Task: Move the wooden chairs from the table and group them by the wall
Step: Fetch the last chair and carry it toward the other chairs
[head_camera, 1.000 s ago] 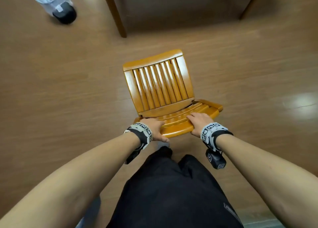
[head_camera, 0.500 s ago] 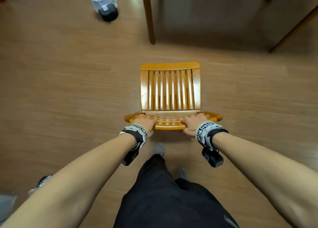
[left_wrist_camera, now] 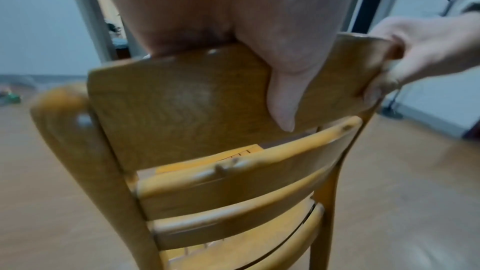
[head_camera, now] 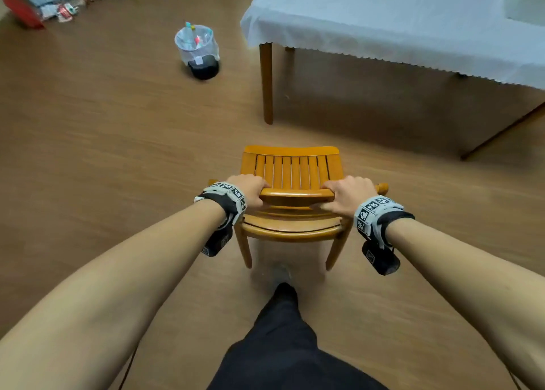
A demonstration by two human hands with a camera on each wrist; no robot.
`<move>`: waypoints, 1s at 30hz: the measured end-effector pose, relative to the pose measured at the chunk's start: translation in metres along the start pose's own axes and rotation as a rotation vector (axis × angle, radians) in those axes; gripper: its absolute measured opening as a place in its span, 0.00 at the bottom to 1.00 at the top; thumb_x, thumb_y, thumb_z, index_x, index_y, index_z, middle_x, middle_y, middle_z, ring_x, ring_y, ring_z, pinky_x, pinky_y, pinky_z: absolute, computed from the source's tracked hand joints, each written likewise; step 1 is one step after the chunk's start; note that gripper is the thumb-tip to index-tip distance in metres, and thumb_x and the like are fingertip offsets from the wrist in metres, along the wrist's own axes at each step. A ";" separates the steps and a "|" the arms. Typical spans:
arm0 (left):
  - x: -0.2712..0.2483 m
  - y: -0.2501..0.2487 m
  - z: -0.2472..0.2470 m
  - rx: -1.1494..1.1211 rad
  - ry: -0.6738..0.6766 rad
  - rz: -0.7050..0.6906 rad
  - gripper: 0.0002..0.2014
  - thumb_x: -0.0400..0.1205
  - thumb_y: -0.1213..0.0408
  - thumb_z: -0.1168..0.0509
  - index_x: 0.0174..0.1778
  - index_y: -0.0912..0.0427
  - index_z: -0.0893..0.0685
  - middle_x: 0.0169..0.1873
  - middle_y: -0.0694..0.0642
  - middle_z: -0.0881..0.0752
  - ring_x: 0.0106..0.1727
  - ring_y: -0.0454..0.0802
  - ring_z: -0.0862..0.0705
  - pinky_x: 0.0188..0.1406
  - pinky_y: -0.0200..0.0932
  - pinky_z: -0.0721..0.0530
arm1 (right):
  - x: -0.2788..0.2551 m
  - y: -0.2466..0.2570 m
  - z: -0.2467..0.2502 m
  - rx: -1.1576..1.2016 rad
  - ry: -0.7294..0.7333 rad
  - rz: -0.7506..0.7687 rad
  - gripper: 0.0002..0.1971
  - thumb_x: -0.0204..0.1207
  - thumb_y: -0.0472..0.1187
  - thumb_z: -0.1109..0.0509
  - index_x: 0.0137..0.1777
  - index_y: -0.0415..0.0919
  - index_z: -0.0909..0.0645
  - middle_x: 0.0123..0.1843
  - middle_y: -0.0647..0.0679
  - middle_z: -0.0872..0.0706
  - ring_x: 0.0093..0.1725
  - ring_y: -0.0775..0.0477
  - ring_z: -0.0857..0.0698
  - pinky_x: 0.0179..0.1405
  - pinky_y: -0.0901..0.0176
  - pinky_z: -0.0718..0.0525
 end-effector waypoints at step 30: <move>0.047 0.064 0.065 -0.289 0.079 0.525 0.09 0.76 0.48 0.30 0.43 0.50 0.12 0.38 0.50 0.12 0.41 0.54 0.13 0.45 0.48 0.13 | 0.196 0.012 0.098 -0.190 0.217 0.550 0.08 0.78 0.54 0.27 0.50 0.51 0.15 0.41 0.52 0.14 0.39 0.44 0.18 0.37 0.56 0.24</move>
Point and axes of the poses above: each hand's wrist, its own x-axis towards the middle knuckle, its own z-axis out of the back of the hand, y = z × x, the point moved 6 cm from there along x, towards the middle knuckle
